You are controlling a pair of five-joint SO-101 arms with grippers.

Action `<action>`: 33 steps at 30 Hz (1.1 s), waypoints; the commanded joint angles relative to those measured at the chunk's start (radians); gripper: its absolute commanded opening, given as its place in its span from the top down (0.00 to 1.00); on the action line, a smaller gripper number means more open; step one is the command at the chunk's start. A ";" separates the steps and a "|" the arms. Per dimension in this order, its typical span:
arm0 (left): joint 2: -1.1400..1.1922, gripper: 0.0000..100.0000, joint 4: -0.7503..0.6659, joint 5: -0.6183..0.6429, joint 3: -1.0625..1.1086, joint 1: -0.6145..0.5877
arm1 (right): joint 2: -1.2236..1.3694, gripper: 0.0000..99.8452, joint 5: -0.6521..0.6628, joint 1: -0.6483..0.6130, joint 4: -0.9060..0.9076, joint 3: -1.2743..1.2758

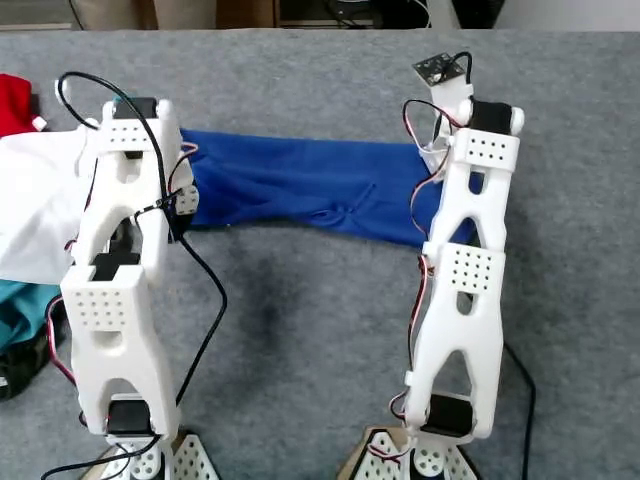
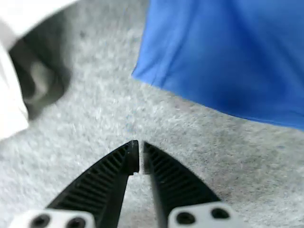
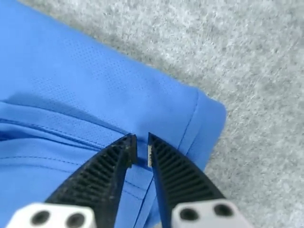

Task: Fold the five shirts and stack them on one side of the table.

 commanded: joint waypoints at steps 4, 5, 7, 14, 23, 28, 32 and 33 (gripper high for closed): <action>-0.059 0.73 0.000 0.180 -0.018 0.008 | -0.005 0.94 0.008 0.004 -0.020 -0.045; -0.059 0.72 -0.012 0.192 -0.020 0.009 | -0.005 0.94 0.008 0.004 -0.020 -0.045; -0.059 0.73 -0.058 0.190 0.000 0.006 | -0.005 0.94 0.008 0.004 -0.020 -0.045; -0.059 0.77 -0.275 0.190 0.130 -0.038 | -0.005 0.94 0.009 0.004 -0.020 -0.044; -0.059 0.89 -0.425 0.190 0.221 -0.104 | -0.005 0.94 0.009 0.004 -0.020 -0.044; -0.059 0.98 -0.450 0.195 0.206 -0.103 | -0.005 0.94 0.009 0.004 -0.020 -0.044; -0.068 0.98 -0.485 0.195 0.199 -0.103 | -0.004 0.94 0.011 0.004 -0.020 -0.042; -0.070 0.98 -0.493 0.195 0.195 -0.100 | -0.004 0.94 0.011 0.004 -0.020 -0.042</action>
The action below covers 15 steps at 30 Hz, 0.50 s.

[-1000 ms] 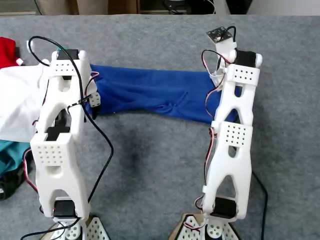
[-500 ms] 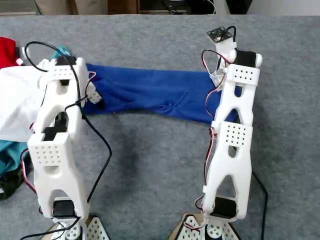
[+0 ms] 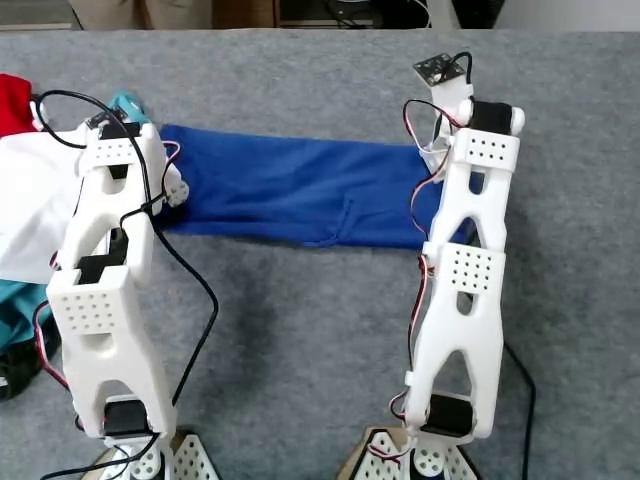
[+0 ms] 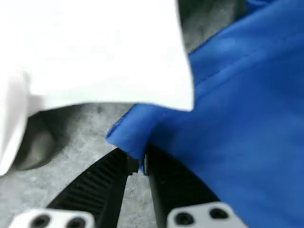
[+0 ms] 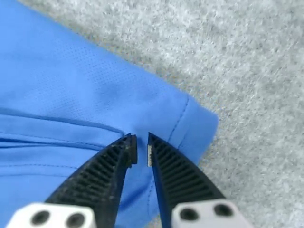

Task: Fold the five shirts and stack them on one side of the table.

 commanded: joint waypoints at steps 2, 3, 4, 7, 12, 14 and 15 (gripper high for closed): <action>-0.058 0.98 -0.017 0.006 -0.069 -0.008 | -0.004 0.94 0.011 0.004 -0.020 -0.042; -0.058 0.98 0.000 0.006 -0.103 -0.003 | -0.004 0.94 0.011 0.004 -0.020 -0.041; -0.058 0.98 0.015 0.006 -0.141 0.009 | -0.004 0.94 0.011 0.004 -0.020 -0.041; -0.058 0.98 0.057 0.006 -0.281 0.041 | -0.004 0.94 0.011 0.004 -0.029 -0.036; -0.048 0.98 0.069 0.005 -0.523 0.087 | 0.019 0.94 0.011 0.004 -0.032 -0.045; -0.047 0.98 0.068 0.003 -0.597 0.103 | 0.024 0.94 0.011 0.004 -0.032 -0.045; -0.047 0.98 0.057 0.003 -0.620 0.112 | 0.024 0.94 0.011 0.004 -0.032 -0.045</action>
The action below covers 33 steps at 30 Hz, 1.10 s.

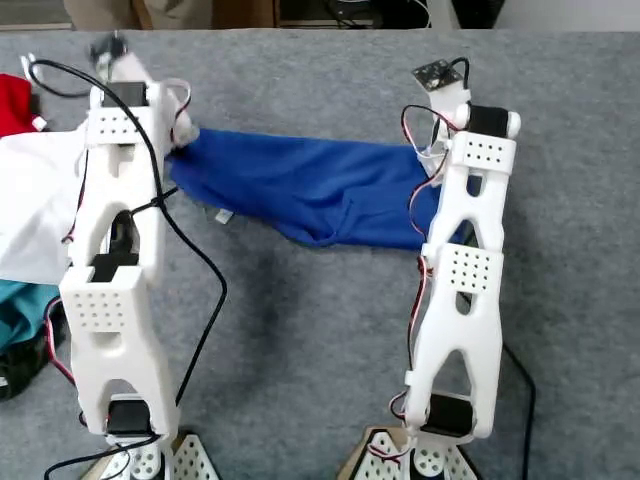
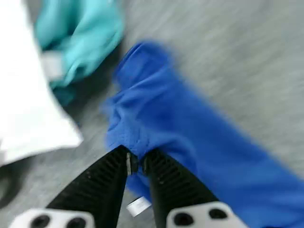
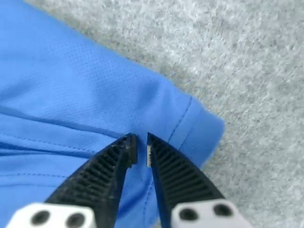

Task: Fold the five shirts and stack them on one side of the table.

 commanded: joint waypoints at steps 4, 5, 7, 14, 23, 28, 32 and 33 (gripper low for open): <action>-0.044 0.98 -0.140 0.005 -0.147 0.041 | -0.013 0.94 0.011 0.004 -0.014 -0.045; -0.033 0.98 -0.170 0.005 -0.144 0.041 | -0.013 0.94 0.012 0.004 -0.014 -0.045; 0.002 0.98 -0.224 0.005 -0.130 0.043 | -0.013 0.94 0.012 0.004 -0.014 -0.045; 0.157 0.98 -0.290 0.005 -0.126 0.046 | -0.013 0.94 0.012 0.004 -0.014 -0.045; 0.236 0.98 -0.164 0.005 -0.124 0.046 | -0.010 0.94 0.012 0.005 -0.014 -0.047; 0.288 0.95 -0.129 -0.051 -0.124 0.048 | -0.010 0.94 0.012 0.005 -0.014 -0.047; 0.292 0.78 -0.040 -0.107 -0.126 0.060 | -0.008 0.94 0.012 0.005 -0.014 -0.047; 0.292 0.75 -0.020 -0.104 -0.130 0.058 | -0.008 0.94 0.012 0.005 -0.014 -0.047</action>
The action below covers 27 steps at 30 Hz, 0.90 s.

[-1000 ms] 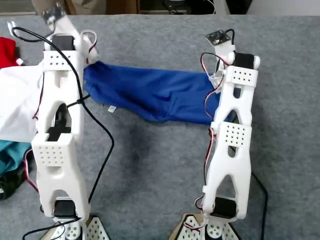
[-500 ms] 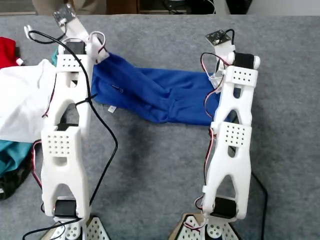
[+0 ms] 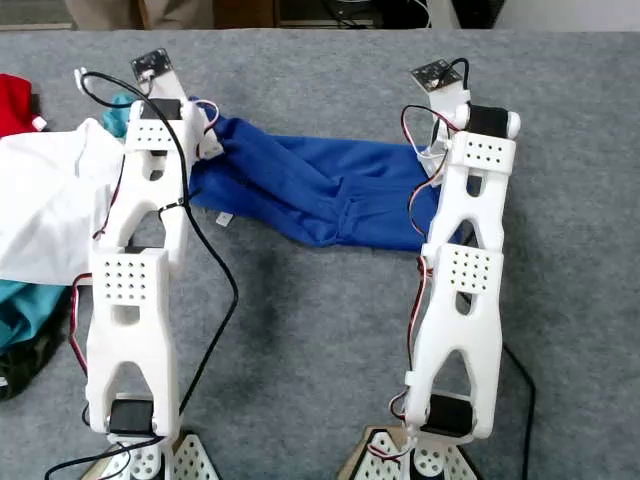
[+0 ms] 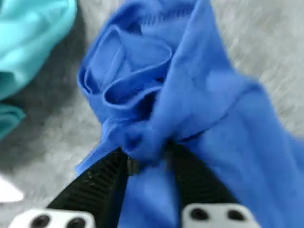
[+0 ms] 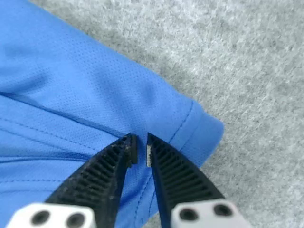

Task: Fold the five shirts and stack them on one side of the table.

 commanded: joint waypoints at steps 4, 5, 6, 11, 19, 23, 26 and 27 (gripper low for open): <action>-0.021 0.74 0.144 0.000 -0.127 -0.008 | -0.008 0.94 0.012 0.005 -0.014 -0.047; -0.021 0.74 0.170 0.000 -0.160 -0.014 | -0.008 0.94 0.012 0.005 -0.014 -0.047; -0.019 0.74 0.198 0.000 -0.193 -0.017 | -0.008 0.94 0.012 0.005 -0.014 -0.047; -0.012 0.74 0.336 -0.046 -0.348 -0.035 | -0.008 0.94 0.012 0.005 -0.014 -0.047; -0.008 0.74 0.396 -0.077 -0.299 -0.041 | -0.008 0.94 0.012 0.005 -0.014 -0.047; -0.008 0.78 0.362 -0.127 -0.229 -0.046 | -0.008 0.94 0.012 0.005 -0.014 -0.047; -0.008 0.84 0.293 -0.192 -0.166 -0.058 | -0.008 0.94 0.012 0.005 -0.014 -0.047; -0.008 0.85 0.275 -0.213 -0.149 -0.060 | -0.008 0.94 0.012 0.005 -0.014 -0.047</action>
